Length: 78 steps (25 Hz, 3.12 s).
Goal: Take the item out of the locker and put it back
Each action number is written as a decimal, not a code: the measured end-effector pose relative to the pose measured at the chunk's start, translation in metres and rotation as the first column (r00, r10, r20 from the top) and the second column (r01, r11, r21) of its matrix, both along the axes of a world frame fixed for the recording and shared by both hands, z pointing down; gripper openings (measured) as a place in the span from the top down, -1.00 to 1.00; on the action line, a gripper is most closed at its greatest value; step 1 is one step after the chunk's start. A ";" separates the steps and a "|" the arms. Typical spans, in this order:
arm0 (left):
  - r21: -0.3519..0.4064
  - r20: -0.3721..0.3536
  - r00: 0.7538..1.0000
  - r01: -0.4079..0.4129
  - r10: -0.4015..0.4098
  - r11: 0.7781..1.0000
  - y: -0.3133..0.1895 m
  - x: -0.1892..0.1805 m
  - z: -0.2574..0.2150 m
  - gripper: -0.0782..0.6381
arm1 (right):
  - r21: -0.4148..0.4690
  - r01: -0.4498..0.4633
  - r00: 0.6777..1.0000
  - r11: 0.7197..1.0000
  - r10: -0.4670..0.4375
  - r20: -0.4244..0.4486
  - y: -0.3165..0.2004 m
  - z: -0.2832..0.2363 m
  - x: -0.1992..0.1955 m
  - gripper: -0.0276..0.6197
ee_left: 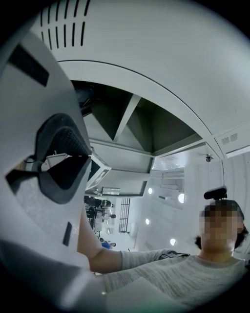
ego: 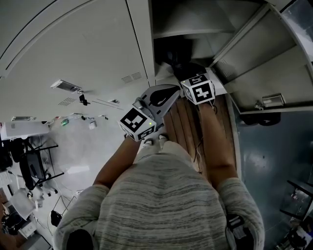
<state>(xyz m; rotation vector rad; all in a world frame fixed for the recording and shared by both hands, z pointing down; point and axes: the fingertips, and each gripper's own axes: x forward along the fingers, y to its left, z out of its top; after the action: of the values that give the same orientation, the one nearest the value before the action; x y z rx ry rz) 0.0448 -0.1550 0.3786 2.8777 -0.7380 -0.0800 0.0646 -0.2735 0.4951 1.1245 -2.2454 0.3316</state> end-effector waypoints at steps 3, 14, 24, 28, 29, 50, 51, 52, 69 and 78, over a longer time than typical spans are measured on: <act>-0.003 0.000 1.000 0.003 -0.003 1.000 -0.001 0.000 0.001 0.76 | -0.016 0.006 1.000 1.000 -0.006 0.013 -0.001 0.001 -0.001 0.11; -0.007 -0.009 1.000 0.005 -0.005 1.000 0.001 0.003 0.001 0.76 | 0.086 -0.027 0.988 0.996 0.013 0.153 0.005 -0.034 0.008 0.07; -0.003 -0.014 1.000 0.000 0.000 1.000 0.006 0.004 -0.002 0.76 | 0.248 -0.096 0.949 0.964 0.014 0.315 0.058 -0.096 0.037 0.07; -0.008 -0.009 1.000 -0.014 0.014 1.000 0.010 0.008 0.000 0.76 | 0.271 -0.109 0.948 0.956 0.017 0.319 0.090 -0.086 0.050 0.07; -0.010 -0.007 1.000 -0.017 0.017 1.000 0.011 0.009 0.001 0.76 | 0.268 -0.118 0.947 0.956 0.027 0.321 0.097 -0.080 0.055 0.08; -0.028 0.011 1.000 -0.007 0.007 1.000 0.017 0.008 0.009 0.76 | 0.201 -0.107 0.958 0.974 0.046 0.282 0.107 -0.005 0.066 0.61; -0.028 0.011 1.000 -0.003 0.003 1.000 0.016 0.007 0.009 0.76 | 0.206 -0.102 0.958 0.973 0.040 0.285 0.104 -0.007 0.063 0.62; -0.026 0.010 1.000 0.002 -0.001 1.000 0.015 0.005 0.009 0.76 | 0.210 -0.096 0.958 0.973 0.033 0.283 0.099 -0.008 0.059 0.62; -0.015 0.006 0.998 0.060 -0.060 0.998 0.013 -0.013 0.003 0.76 | 0.185 -0.143 0.939 0.972 0.074 0.337 0.046 -0.010 0.031 0.62; 0.007 -0.020 0.998 0.058 -0.057 0.998 0.016 -0.014 -0.010 0.76 | 0.314 -0.110 0.918 0.943 -0.024 0.396 0.089 -0.083 0.026 0.62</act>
<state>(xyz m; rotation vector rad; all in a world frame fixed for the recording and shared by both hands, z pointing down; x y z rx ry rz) 0.0311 -0.1393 0.3685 2.8588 -0.8186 -0.1190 0.0904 -0.1847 0.4119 1.3818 -2.7114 0.2165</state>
